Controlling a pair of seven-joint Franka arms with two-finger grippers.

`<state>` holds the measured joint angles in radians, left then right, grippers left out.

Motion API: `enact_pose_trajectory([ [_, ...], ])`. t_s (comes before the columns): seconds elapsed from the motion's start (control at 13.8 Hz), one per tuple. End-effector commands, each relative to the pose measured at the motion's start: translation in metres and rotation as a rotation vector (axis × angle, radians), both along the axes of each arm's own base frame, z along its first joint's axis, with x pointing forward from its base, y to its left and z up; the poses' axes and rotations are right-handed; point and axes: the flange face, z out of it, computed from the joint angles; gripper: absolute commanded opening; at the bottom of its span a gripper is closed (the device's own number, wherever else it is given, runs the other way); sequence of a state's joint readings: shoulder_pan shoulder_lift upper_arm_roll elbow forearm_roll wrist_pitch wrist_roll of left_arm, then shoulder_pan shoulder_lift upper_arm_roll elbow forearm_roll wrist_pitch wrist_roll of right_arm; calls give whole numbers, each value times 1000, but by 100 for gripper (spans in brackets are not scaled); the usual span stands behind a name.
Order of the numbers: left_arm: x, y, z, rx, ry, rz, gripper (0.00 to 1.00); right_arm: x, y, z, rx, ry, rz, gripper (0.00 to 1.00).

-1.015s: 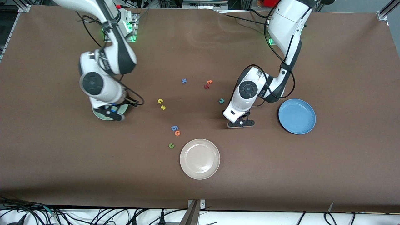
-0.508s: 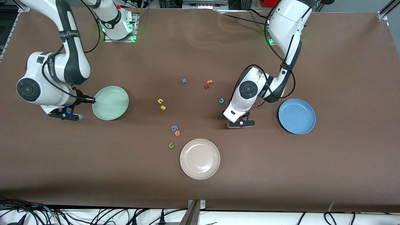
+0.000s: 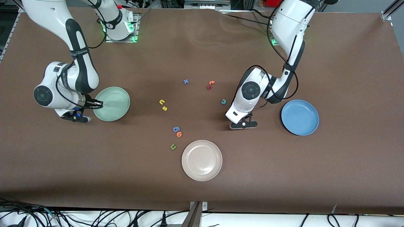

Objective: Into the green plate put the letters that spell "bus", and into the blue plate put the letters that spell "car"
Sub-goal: 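Drop the teal a on the green plate while the left gripper drops yellow on blue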

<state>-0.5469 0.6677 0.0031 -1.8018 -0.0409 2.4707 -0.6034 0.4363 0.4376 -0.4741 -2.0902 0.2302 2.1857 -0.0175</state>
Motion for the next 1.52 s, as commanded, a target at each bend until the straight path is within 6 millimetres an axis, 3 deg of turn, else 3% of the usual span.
enact_pose_trajectory([
  [0.0,20,6,22,57,23,-18,20,-9,-3,-13,12,-12,11,22],
  [0.15,29,18,33,88,76,-43,20,-10,-2,-14,13,-11,13,39],
  [0.22,33,28,43,89,87,-66,20,-9,-1,-12,15,-12,14,60],
  [0.29,37,43,50,94,103,-79,20,-8,0,-8,20,-16,14,92],
  [0.36,39,55,53,97,122,-95,19,-6,4,7,36,-24,13,99],
  [0.65,53,111,75,83,147,-160,18,14,31,70,86,43,-13,99],
  [0.8,54,146,86,71,151,-195,17,22,51,88,83,43,-39,99],
  [1.02,44,205,98,51,164,-251,17,26,107,93,74,23,-111,98],
  [1.16,29,233,103,37,143,-281,17,24,155,90,43,-6,-186,98],
  [1.45,1,252,93,32,69,-310,16,11,242,53,-35,-86,-311,98],
])
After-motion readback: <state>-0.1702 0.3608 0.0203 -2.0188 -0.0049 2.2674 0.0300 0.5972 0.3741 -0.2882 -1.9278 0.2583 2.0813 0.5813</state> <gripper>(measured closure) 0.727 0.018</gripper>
